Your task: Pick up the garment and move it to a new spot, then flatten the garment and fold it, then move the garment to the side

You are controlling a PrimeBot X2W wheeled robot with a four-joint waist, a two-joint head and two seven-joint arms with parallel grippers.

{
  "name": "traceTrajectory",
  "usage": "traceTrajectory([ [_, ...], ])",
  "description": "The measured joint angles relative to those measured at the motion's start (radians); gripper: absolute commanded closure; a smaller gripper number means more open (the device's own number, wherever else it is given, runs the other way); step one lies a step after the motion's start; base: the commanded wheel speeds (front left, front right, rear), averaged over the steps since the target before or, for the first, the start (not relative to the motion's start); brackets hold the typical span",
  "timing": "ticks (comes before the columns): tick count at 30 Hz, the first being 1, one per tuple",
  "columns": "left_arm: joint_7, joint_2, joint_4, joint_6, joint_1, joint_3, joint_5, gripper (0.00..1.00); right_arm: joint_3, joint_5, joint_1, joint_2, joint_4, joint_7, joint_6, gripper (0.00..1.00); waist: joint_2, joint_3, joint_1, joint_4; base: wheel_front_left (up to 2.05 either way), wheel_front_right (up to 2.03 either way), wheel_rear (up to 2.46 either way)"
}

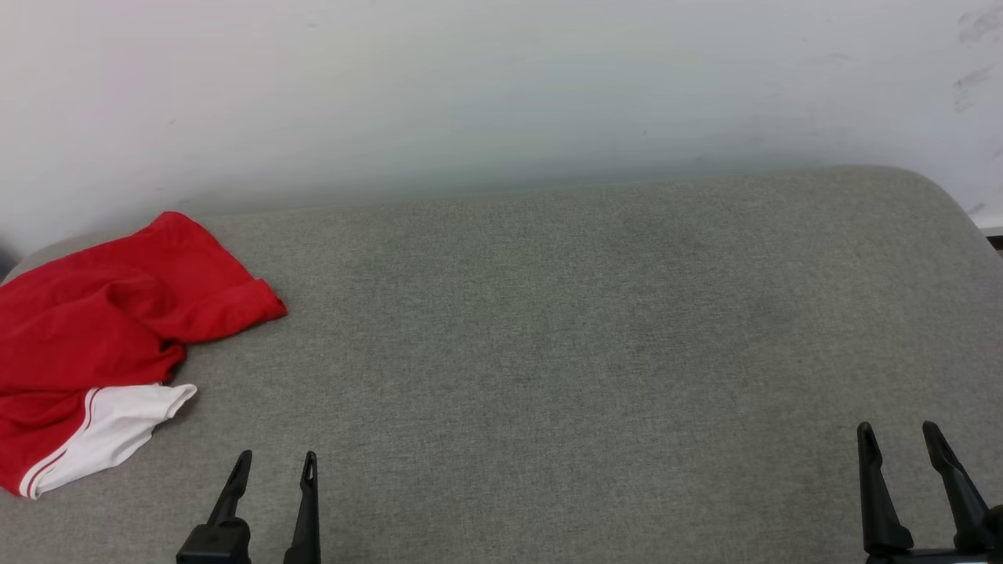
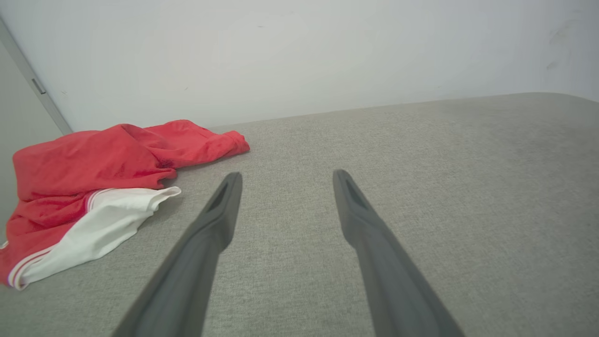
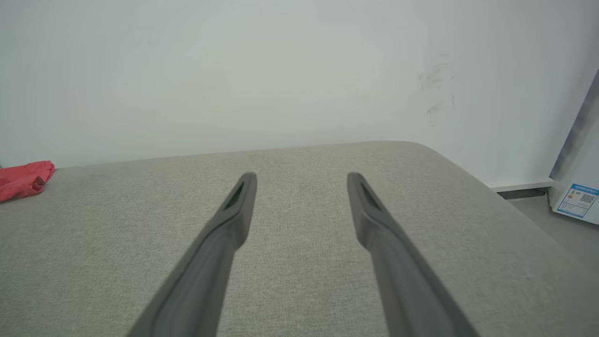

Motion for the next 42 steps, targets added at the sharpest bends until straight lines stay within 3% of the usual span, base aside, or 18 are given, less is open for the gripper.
traceTrajectory([
  [14, -0.011, 0.000, -0.019, 0.000, 0.011, 0.026, 0.041, 0.00, 0.001, -0.039, 0.023, -0.003, -0.006, -0.011, 0.000, 0.00, 0.0000, -0.007, 0.0001, 0.013, 0.00, 0.00, 0.00],
  [23, -0.012, 0.001, -0.024, -0.007, 0.014, 0.052, 0.039, 0.00, -0.010, -0.040, 0.028, 0.000, -0.010, -0.012, 0.000, 0.00, 0.0000, -0.007, 0.0001, 0.070, 0.00, 0.00, 0.00],
  [27, -0.012, -0.011, -0.026, -0.009, 0.013, 0.091, 0.000, 0.00, -0.009, -0.040, 0.031, 0.002, -0.011, -0.012, 0.000, 0.00, 0.0001, -0.006, 0.0001, 0.112, 0.00, 0.00, 0.00],
  [28, -0.012, -0.020, -0.031, -0.015, 0.005, 0.112, -0.008, 0.00, 0.002, -0.040, 0.040, 0.002, -0.007, -0.012, 0.000, 0.00, 0.0001, -0.006, 0.0001, 0.153, 0.00, 0.00, 0.00],
  [36, -0.012, -0.039, -0.036, -0.033, 0.005, 0.135, -0.003, 0.00, 0.024, -0.043, 0.044, 0.003, 0.003, -0.012, 0.000, 0.00, 0.0001, -0.003, 0.0001, 0.278, 0.00, 0.00, 0.00],
  [42, -0.012, -0.046, -0.043, -0.018, 0.008, 0.162, -0.019, 0.00, 0.035, -0.044, 0.047, -0.003, 0.010, -0.012, 0.000, 0.00, 0.0000, 0.004, 0.0001, 0.364, 0.00, 0.00, 0.00],
])
